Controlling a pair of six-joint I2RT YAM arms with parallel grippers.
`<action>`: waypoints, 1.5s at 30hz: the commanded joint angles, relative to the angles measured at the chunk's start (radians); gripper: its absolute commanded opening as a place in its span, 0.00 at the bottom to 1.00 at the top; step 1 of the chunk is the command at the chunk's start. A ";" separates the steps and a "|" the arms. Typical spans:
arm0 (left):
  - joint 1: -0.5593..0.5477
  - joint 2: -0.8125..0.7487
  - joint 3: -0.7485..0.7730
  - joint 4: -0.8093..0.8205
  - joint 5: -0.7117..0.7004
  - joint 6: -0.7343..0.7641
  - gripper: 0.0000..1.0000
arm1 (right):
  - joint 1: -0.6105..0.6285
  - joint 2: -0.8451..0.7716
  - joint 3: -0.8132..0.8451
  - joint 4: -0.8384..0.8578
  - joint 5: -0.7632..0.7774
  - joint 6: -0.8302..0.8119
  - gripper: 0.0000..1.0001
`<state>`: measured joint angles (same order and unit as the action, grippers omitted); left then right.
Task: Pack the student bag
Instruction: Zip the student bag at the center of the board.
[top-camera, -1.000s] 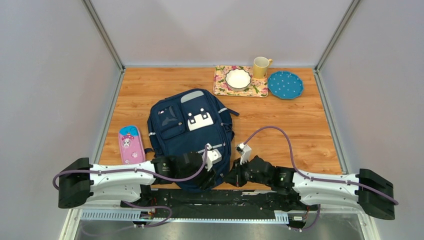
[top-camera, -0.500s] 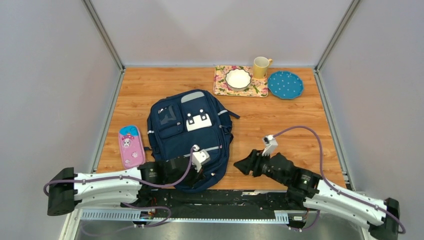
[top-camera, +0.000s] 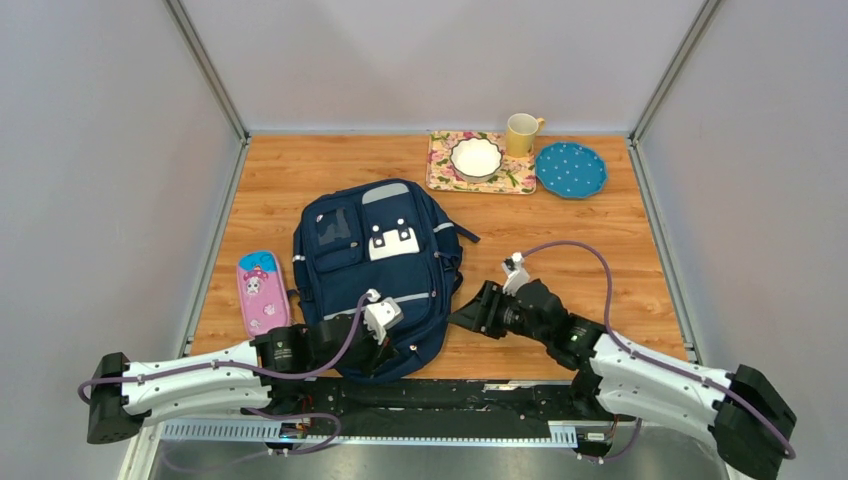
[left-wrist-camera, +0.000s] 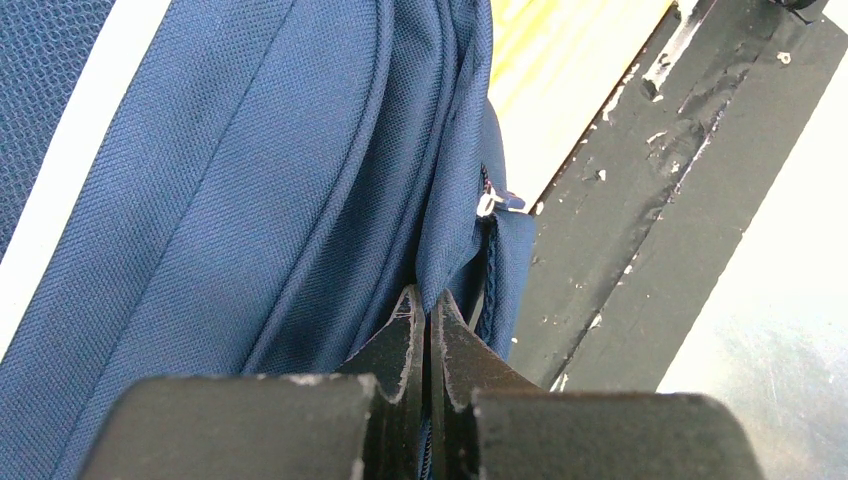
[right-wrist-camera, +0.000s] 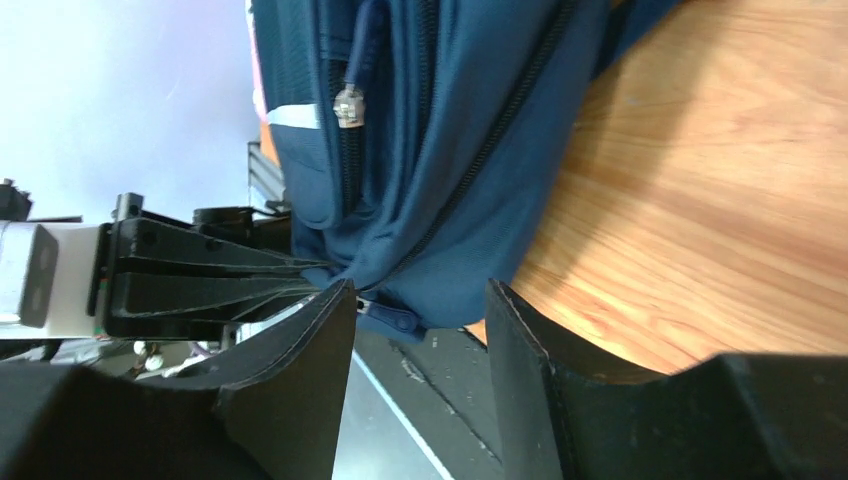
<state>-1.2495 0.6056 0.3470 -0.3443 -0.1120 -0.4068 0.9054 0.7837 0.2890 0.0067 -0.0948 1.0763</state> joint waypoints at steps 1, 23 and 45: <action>0.001 -0.014 0.038 0.044 -0.038 -0.010 0.00 | -0.005 0.135 0.085 0.274 -0.134 0.031 0.53; 0.002 -0.020 0.043 0.037 -0.022 -0.012 0.00 | -0.002 0.190 0.190 -0.024 0.041 -0.046 0.52; 0.002 0.019 0.041 0.030 0.005 -0.009 0.00 | 0.000 0.336 0.297 -0.002 0.049 -0.130 0.00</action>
<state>-1.2495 0.6159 0.3470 -0.3527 -0.1043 -0.4076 0.9012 1.1709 0.5037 0.0616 -0.1017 1.0260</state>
